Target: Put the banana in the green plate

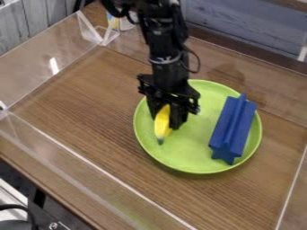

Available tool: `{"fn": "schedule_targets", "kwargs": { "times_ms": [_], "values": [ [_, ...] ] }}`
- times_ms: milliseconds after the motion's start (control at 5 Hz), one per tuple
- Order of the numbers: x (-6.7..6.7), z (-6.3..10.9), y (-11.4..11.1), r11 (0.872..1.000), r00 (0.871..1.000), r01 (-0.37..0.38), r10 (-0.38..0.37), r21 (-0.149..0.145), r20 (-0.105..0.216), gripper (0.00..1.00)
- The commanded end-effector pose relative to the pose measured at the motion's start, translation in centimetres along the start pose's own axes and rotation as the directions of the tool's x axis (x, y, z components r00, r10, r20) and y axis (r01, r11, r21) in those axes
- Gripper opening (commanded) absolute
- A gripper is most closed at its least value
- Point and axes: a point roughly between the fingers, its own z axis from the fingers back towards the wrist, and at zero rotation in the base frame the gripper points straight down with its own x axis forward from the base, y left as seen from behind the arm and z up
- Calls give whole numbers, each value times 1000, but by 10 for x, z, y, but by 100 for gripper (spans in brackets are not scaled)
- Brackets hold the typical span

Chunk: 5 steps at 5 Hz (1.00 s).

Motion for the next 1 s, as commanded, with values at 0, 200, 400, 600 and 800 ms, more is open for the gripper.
{"fn": "schedule_targets", "kwargs": {
  "times_ms": [0, 200, 400, 600, 800],
  "values": [
    [10, 2, -10, 1000, 999, 11, -11, 5, 33, 0],
    [10, -1, -12, 1000, 1000, 10, -10, 3, 28, 0],
    [10, -4, -12, 1000, 1000, 8, -8, 1, 20, 0],
    [10, -6, -13, 1000, 1000, 6, -6, -1, 12, 0],
    [9, -6, -14, 1000, 1000, 3, -3, -1, 5, 100]
  ]
}}
